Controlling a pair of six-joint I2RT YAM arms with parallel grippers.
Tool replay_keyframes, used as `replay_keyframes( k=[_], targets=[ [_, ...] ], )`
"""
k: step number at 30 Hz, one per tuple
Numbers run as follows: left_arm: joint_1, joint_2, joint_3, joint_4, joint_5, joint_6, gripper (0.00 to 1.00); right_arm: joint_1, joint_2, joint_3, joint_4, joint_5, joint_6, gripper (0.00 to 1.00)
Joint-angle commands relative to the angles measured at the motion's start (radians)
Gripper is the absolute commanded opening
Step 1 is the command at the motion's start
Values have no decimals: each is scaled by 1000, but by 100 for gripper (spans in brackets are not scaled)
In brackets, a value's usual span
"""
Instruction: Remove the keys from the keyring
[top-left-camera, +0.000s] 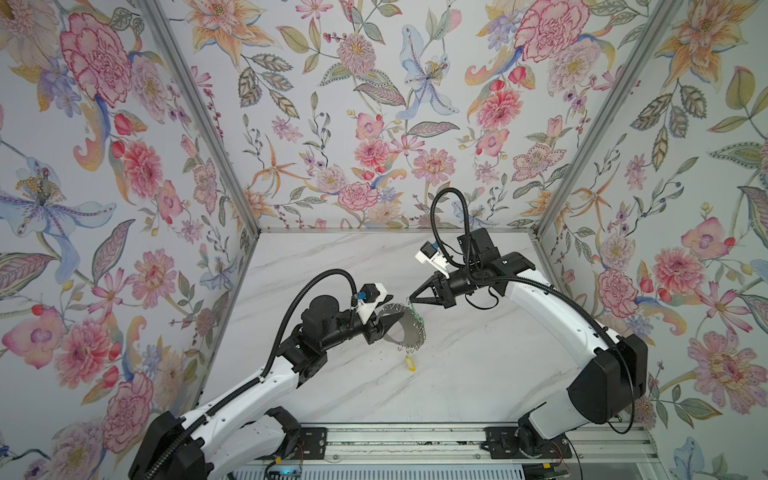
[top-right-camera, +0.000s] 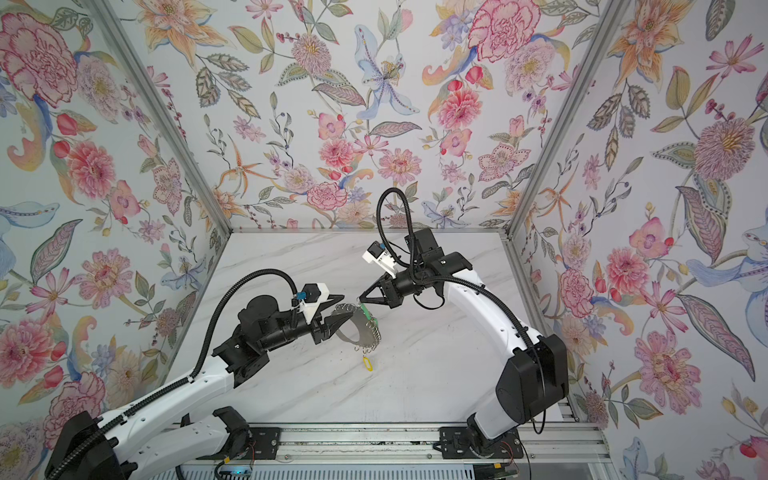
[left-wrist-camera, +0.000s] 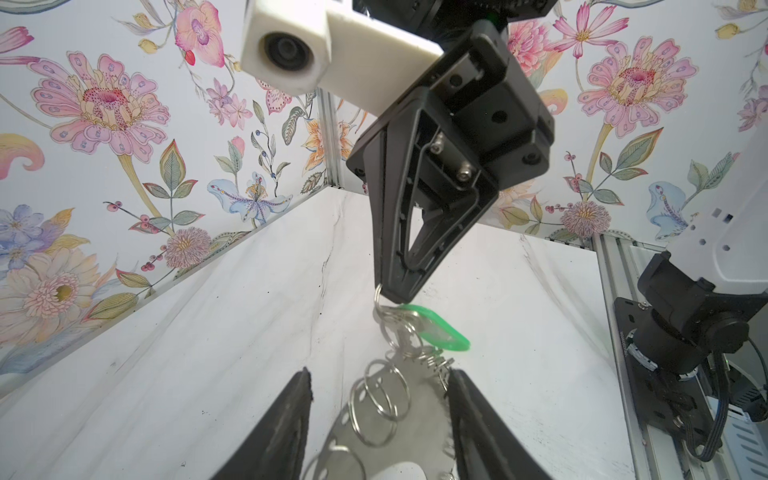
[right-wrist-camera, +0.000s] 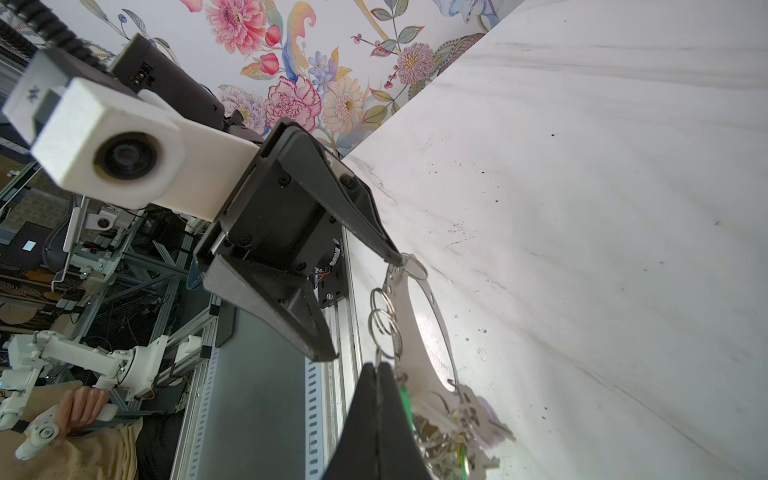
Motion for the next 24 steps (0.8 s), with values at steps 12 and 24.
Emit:
replay_keyframes(
  k=[12,24],
  targets=[
    [66,63,178,-197,-52,-30,66,52,112,124,-199,-65,-172,0],
    [141,295,311,-315,49,-59,61,75,117,119,-199,-59,-178,0]
  ],
)
